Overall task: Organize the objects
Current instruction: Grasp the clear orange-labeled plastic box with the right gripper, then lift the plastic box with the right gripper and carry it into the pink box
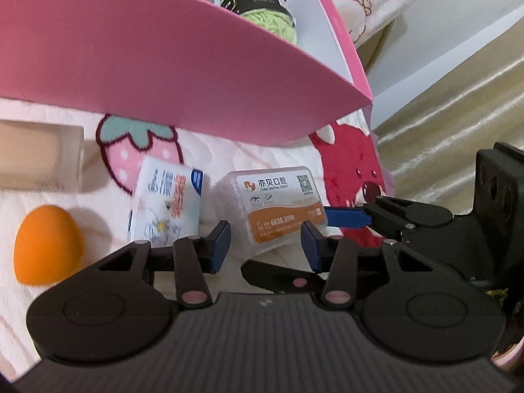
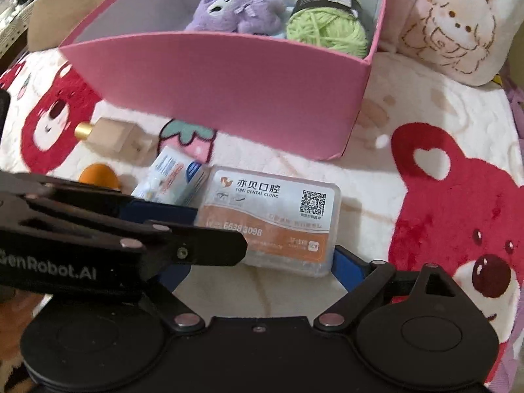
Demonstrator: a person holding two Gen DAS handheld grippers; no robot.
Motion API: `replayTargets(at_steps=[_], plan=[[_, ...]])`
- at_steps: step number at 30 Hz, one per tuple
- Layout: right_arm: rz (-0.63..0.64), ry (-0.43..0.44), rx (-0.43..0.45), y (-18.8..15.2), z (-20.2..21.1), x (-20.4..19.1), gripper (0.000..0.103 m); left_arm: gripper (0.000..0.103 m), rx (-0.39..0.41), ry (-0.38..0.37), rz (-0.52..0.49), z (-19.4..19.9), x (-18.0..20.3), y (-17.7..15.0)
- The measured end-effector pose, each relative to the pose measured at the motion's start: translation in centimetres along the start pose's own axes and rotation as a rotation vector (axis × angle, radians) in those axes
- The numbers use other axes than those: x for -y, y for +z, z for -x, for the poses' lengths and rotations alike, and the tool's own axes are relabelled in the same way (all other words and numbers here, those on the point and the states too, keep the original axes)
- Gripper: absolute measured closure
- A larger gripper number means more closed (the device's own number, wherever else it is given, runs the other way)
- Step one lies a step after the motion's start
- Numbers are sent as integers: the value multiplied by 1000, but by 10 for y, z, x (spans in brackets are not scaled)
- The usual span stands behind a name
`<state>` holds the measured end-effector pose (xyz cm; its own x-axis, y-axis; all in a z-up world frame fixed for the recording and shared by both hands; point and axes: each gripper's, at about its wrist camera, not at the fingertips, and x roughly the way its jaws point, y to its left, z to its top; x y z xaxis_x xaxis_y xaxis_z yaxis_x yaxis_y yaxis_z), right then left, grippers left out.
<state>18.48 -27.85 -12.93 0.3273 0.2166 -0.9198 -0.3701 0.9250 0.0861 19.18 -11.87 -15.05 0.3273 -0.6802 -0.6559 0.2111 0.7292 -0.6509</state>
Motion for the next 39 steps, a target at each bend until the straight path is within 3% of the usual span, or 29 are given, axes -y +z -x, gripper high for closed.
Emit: replayTargets(at_steps=[6,9,15,24,32,39], plan=[[29,11,-23,-7,-1,-3,9,58,-9,37,8,-2,2,-2],[5,13,-14,-2,-4,-1,9,56,28,131,-62,-4,6,-4],[8,3,-26,-1,-11,-3,8,63,35,84,-22,-8,1,-4],[-4,-16,-11,-1,-9,-5,9,65,49,79,-27,0,5,-6],[40,-37,42,-5,14,-26,8,65,58,140,-116,26,28,-10],[15,25,109,-8,44,-35,8,65,62,119,-119,61,35,-6]])
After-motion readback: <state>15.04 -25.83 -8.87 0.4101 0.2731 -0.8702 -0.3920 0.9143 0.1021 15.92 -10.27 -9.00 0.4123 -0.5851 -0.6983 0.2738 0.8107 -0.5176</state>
